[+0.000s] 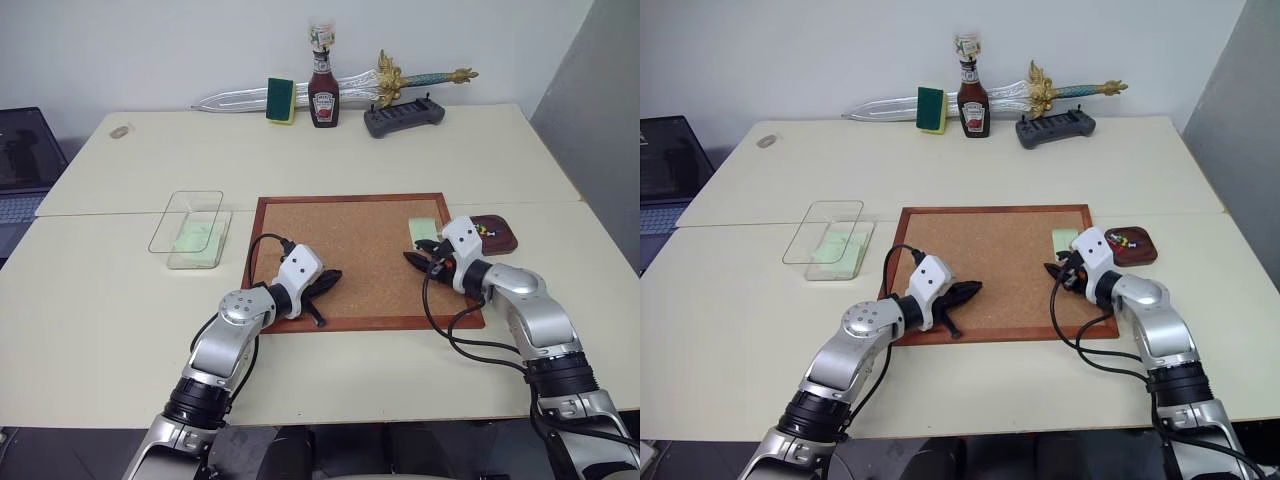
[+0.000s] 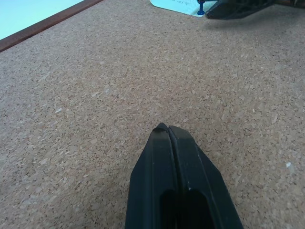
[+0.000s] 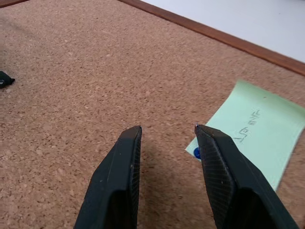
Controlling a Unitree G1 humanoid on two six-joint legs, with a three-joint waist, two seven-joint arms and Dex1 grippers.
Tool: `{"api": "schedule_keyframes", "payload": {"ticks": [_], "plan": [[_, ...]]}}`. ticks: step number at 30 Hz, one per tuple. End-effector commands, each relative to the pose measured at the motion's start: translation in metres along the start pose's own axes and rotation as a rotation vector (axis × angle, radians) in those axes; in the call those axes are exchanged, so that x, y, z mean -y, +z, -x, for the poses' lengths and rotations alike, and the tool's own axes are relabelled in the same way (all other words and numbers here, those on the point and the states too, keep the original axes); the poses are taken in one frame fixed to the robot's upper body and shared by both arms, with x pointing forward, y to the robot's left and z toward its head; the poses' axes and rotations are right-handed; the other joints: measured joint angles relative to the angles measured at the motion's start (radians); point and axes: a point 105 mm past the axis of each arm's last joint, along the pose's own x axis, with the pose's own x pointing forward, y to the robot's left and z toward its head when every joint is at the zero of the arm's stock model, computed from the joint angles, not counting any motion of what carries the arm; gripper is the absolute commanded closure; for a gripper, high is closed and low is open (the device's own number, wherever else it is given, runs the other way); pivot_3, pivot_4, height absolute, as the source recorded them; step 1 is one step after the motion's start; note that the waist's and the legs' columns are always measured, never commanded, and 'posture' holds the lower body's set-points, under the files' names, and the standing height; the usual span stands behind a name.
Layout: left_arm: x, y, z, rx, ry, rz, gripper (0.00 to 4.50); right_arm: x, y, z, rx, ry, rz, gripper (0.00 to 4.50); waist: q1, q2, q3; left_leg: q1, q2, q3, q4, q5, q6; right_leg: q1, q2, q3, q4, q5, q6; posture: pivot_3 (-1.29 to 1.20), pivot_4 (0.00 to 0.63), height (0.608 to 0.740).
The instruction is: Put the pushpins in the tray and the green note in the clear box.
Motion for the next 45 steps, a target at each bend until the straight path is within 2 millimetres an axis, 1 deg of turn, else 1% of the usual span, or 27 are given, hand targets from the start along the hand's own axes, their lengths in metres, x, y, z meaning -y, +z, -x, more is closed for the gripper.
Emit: {"api": "schedule_keyframes", "payload": {"ticks": [1,2,4,5,7,8,10,13,18,20,21,22,26,32,39,41,42,44,45], "plan": [[0.019,-0.028,-0.002,-0.099,-0.066,0.048,4.5,0.003,0.013,-0.002,0.048,-0.013,0.033,2.61,0.0,0.0,0.0,0.0,0.0,0.0,0.0,0.0,0.0,0.0,0.0,0.0,0.0,0.0,0.0,0.0,0.15,0.74],[0.019,-0.028,-0.002,-0.099,-0.066,0.048,4.5,0.004,0.013,-0.002,0.048,-0.015,0.031,2.61,0.0,0.0,0.0,0.0,0.0,0.0,0.0,0.0,0.0,0.0,0.0,0.0,0.0,0.0,0.0,0.0,0.15,0.74],[0.019,-0.028,-0.002,-0.1,-0.065,0.048,4.5,0.006,0.013,-0.002,0.051,-0.021,0.027,2.98,0.0,0.0,0.0,0.0,0.0,0.0,0.0,0.0,0.0,0.0,0.0,0.0,0.0,0.0,0.0,0.0,0.15,0.74],[0.019,-0.028,-0.002,-0.1,-0.065,0.048,4.5,0.007,0.013,-0.002,0.052,-0.027,0.027,3.02,0.0,0.0,0.0,0.0,0.0,0.0,0.0,0.0,0.0,0.0,0.0,0.0,0.0,0.0,0.0,0.0,0.15,0.74],[0.019,-0.028,-0.002,-0.1,-0.064,0.048,4.5,0.01,0.013,-0.002,0.053,-0.037,0.026,3.34,0.0,0.0,0.0,0.0,0.0,0.0,0.0,0.0,0.0,0.0,0.0,0.0,0.0,0.0,0.0,0.0,0.15,0.74],[0.019,-0.028,-0.002,-0.101,-0.064,0.048,4.5,0.011,0.013,-0.002,0.056,-0.042,0.025,3.57,0.0,0.0,0.0,0.0,0.0,0.0,0.0,0.0,0.0,0.0,0.0,0.0,0.0,0.0,0.0,0.0,0.15,0.74],[0.019,-0.029,-0.002,-0.101,-0.063,0.049,4.5,0.012,0.014,-0.002,0.06,-0.048,0.022,3.84,0.0,0.0,0.0,0.0,0.0,0.0,0.0,0.0,0.0,0.0,0.0,0.0,0.0,0.0,0.0,0.0,0.15,0.74],[0.019,-0.029,-0.001,-0.101,-0.064,0.05,4.5,0.013,0.014,-0.001,0.065,-0.054,0.023,3.84,0.0,0.0,0.0,0.0,0.0,0.0,0.0,0.0,0.0,0.0,0.0,0.0,0.0,0.0,0.0,0.0,0.15,0.74],[0.019,-0.029,-0.001,-0.101,-0.062,0.05,4.5,0.02,0.021,0.006,0.116,-0.097,0.013,3.84,0.0,0.0,0.0,0.0,0.0,0.0,0.0,0.0,0.0,0.0,0.0,0.0,0.0,0.0,0.0,0.0,0.15,0.74],[0.019,-0.03,-0.001,-0.102,-0.062,0.05,4.5,0.021,0.022,0.007,0.125,-0.1,-0.001,3.48,0.0,0.0,0.0,0.0,0.0,0.0,0.0,0.0,0.0,0.0,0.0,0.0,0.0,0.0,0.0,0.0,0.15,0.74],[0.019,-0.03,-0.001,-0.102,-0.063,0.05,4.5,0.021,0.021,0.007,0.12,-0.101,-0.001,3.41,0.0,0.0,0.0,0.0,0.0,0.0,0.0,0.0,0.0,0.0,0.0,0.0,0.0,0.0,0.0,0.0,0.15,0.74],[0.019,-0.03,-0.001,-0.102,-0.063,0.051,4.5,0.021,0.02,0.006,0.109,-0.104,0.006,3.14,0.0,0.0,0.0,0.0,0.0,0.0,0.0,0.0,0.0,0.0,0.0,0.0,0.0,0.0,0.0,0.0,0.15,0.74],[0.02,-0.03,-0.002,-0.102,-0.065,0.051,4.5,0.021,0.01,0.003,0.051,-0.11,0.017,2.33,0.0,0.0,0.0,0.0,0.0,0.0,0.0,0.0,0.0,0.0,0.0,0.0,0.0,0.0,0.0,0.0,0.15,0.74],[0.02,-0.03,-0.001,-0.103,-0.064,0.05,4.5,0.02,0.002,0.0,0.014,-0.107,0.006,2.33,0.0,0.0,0.0,0.0,0.0,0.0,0.0,0.0,0.0,0.0,0.0,0.0,0.0,0.0,0.0,0.0,0.15,0.74],[0.019,-0.03,-0.001,-0.105,-0.062,0.051,4.5,0.021,0.0,-0.001,0.01,-0.106,-0.018,2.33,-0.001,0.0,0.0,0.0,0.0,0.0,0.0,0.0,0.0,0.0,0.0,0.0,0.0,0.0,0.0,0.0,0.15,0.74],[0.019,-0.03,-0.001,-0.105,-0.062,0.051,4.5,0.021,0.0,-0.001,0.014,-0.108,-0.022,2.7,-0.001,0.0,0.0,0.0,0.0,0.0,0.0,0.0,0.0,0.0,0.0,0.0,0.0,0.0,0.0,0.0,0.15,0.74],[0.019,-0.03,-0.001,-0.105,-0.062,0.051,4.5,0.021,0.001,-0.002,0.018,-0.108,-0.025,2.81,-0.001,0.0,0.0,0.0,0.0,0.0,0.0,0.0,0.0,0.0,0.0,0.0,0.0,0.0,0.0,0.0,0.15,0.74],[0.019,-0.03,-0.001,-0.105,-0.062,0.051,4.5,0.021,0.002,-0.002,0.023,-0.107,-0.029,3.25,-0.001,0.0,0.0,0.0,0.0,0.0,0.0,0.0,0.0,0.0,0.0,0.0,0.0,0.0,0.0,0.0,0.15,0.74],[0.019,-0.03,-0.001,-0.105,-0.062,0.051,4.5,0.021,0.002,-0.002,0.024,-0.107,-0.029,3.4,-0.001,0.0,0.0,0.0,0.0,0.0,0.0,0.0,0.0,0.0,0.0,0.0,0.0,0.0,0.0,0.0,0.15,0.74]]}}
